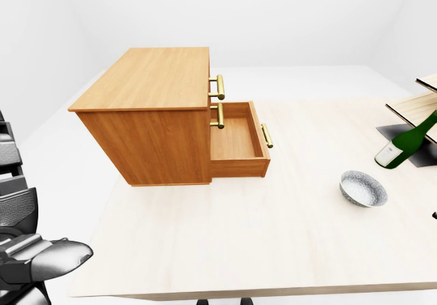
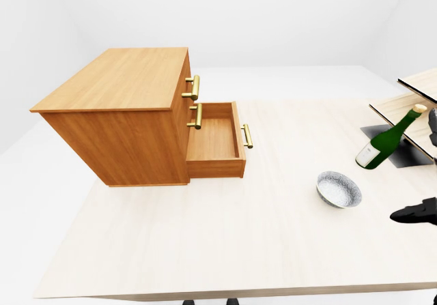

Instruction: Put the bowl on top of the cabinet.

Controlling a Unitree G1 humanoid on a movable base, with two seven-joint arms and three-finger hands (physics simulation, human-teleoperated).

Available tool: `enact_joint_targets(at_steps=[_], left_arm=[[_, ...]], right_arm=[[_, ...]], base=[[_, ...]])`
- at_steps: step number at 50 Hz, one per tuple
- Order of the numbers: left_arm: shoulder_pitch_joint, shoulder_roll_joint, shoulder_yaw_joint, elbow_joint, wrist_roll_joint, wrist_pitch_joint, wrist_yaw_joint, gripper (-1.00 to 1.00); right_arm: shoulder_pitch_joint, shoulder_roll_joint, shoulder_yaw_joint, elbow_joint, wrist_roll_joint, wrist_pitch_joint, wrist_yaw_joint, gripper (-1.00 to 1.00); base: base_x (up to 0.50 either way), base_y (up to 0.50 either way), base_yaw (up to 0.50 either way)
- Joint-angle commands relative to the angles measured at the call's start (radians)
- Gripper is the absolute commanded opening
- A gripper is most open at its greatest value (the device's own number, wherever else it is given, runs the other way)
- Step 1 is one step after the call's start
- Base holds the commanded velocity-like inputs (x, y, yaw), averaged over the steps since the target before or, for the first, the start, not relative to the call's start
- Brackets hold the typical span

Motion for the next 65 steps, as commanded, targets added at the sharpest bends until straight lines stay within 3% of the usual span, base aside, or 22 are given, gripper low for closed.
enact_joint_targets(at_steps=[1, 12, 19, 46, 65], left_arm=[[-0.003, -0.014, -0.004, 0.000, 0.024, 0.000, -0.002, 1.00], [0.006, 0.009, -0.007, 0.000, 0.002, 0.000, 0.019, 1.00], [0.000, 0.013, 0.004, 0.000, -0.009, 0.000, 0.024, 1.00], [-0.004, -0.010, -0.009, 0.000, 0.027, 0.000, 0.004, 1.00], [-0.006, -0.009, -0.011, 0.000, 0.030, 0.000, 0.003, 1.00]], right_arm=[[-0.053, -0.075, 0.039, 0.119, 0.013, 0.000, 0.000, 1.00], [-0.103, -0.127, 0.111, 0.261, 0.041, 0.000, 0.000, 1.00], [-0.113, -0.111, 0.161, 0.319, 0.067, 0.000, 0.000, 1.00], [-0.077, -0.083, 0.189, 0.517, 0.233, 0.000, 0.000, 1.00], [-0.101, -0.096, 0.249, 0.609, 0.233, 0.000, -0.042, 1.00]], base=[[0.00, 0.00, 0.00], [0.00, 0.00, 0.00], [0.00, 0.00, 0.00], [0.00, 0.00, 0.00], [0.00, 0.00, 0.00]])
